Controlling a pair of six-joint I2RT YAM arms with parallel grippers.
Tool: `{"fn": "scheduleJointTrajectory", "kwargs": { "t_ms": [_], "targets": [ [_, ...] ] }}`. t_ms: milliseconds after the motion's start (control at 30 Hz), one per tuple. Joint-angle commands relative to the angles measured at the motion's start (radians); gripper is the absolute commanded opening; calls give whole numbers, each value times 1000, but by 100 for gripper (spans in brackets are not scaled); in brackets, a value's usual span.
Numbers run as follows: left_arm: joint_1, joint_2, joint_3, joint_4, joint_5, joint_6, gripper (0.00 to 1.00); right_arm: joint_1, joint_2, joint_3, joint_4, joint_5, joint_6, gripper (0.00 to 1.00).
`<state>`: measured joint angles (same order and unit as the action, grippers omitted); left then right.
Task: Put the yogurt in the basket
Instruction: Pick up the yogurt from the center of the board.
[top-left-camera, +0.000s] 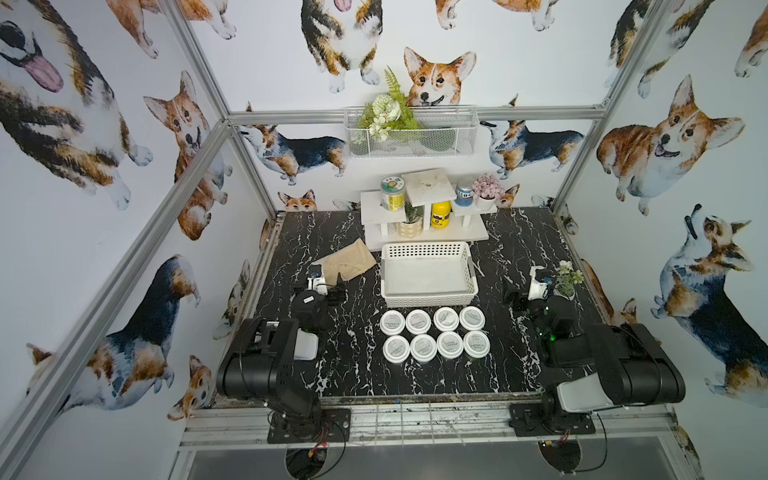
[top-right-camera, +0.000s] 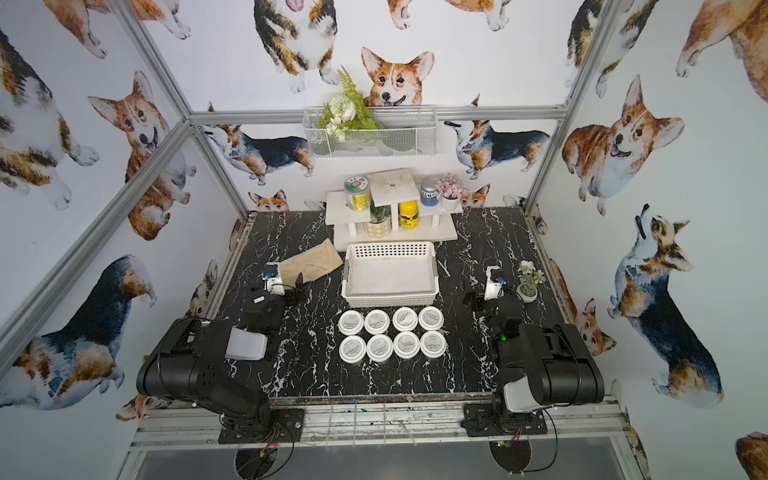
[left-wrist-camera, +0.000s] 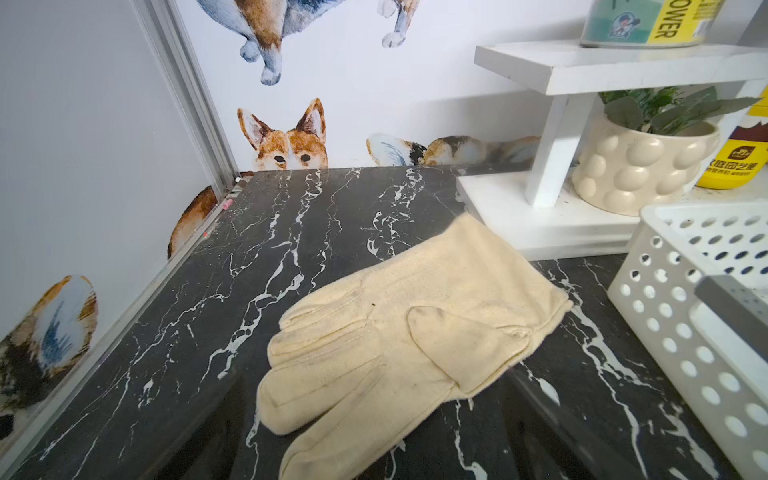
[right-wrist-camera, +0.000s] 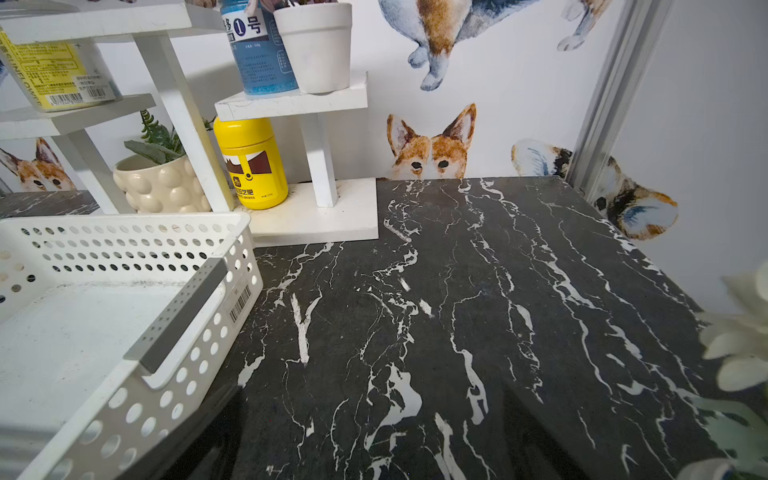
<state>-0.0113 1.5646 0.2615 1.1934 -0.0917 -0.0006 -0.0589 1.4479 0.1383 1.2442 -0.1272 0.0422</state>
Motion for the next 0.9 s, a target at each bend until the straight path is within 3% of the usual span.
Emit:
{"fn": "scheduleJointTrajectory", "kwargs": {
  "t_ms": [0, 567, 700, 867],
  "targets": [
    [1, 2, 5, 7, 7, -6, 100, 1, -2, 3, 23, -1, -12, 100],
    [-29, -2, -8, 28, -25, 18, 100, 3, -27, -3, 21, 26, 3, 100],
    [-66, -65, -52, 56, -56, 53, 100, 12, -221, 82, -306, 79, 29, 100],
    [-178, -292, -33, -151, -162, 128, 100, 17, -440, 107, -506, 76, 107, 100]
  ]
}}
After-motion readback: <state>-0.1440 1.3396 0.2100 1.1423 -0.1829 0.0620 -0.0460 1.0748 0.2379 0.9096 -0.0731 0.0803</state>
